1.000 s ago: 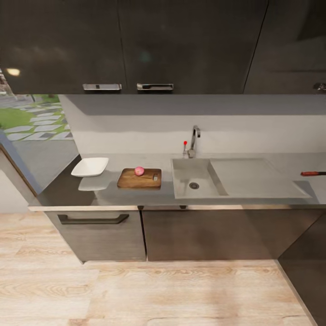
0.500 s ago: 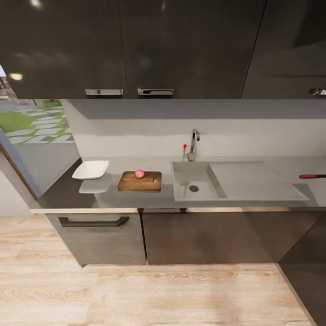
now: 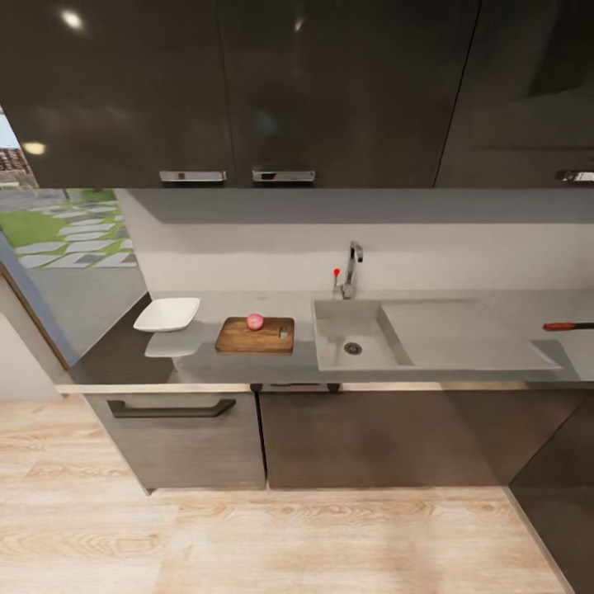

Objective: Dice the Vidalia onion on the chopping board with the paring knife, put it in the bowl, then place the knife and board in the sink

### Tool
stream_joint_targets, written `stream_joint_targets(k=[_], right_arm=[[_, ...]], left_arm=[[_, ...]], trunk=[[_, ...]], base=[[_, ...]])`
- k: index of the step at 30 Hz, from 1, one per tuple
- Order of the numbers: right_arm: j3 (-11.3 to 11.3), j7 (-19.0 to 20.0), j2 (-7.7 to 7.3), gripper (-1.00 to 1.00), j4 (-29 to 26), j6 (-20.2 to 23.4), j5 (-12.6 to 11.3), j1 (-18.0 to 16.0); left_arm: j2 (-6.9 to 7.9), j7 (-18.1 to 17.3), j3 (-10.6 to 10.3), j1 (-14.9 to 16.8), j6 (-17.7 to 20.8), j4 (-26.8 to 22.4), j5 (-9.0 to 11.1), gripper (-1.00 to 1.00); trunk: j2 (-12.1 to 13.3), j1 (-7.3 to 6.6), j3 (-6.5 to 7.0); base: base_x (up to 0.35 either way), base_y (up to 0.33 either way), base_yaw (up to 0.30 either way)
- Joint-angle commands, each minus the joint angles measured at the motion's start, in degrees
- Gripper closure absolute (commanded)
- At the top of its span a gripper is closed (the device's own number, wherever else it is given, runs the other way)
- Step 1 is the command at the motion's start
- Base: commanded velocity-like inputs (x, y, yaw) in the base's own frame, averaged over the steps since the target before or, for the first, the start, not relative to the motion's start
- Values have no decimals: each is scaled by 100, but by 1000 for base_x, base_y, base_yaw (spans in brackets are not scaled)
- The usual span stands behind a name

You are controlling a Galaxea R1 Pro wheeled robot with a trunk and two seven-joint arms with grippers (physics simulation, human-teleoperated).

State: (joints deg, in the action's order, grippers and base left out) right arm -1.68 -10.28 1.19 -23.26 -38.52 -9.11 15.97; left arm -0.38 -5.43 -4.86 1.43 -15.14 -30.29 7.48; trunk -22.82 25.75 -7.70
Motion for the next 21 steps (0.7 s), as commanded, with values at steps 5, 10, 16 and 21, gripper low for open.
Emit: stream_joint_targets(k=[5,10,16,21], right_arm=[[-16,8,3,-100,-19,-6,-5,3],[-16,8,2,-100,-69,-6,2,3],[-16,6,-10,-100,-127,-12,27,3],[-21,-21,-37,-100,-580,-8,40,3]], left_arm=[[-1,-23,-16,4,-15,6,60,-100],[1,-22,-15,3,-15,6,60,-100],[-3,-23,-15,3,-15,6,60,-100],[-1,-23,-18,4,-15,6,60,-100]], trunk=[[-10,4,30],[-10,4,41],[-10,4,43],[-10,4,44]], base=[[0,0,0],[0,0,0],[0,0,0],[0,0,0]])
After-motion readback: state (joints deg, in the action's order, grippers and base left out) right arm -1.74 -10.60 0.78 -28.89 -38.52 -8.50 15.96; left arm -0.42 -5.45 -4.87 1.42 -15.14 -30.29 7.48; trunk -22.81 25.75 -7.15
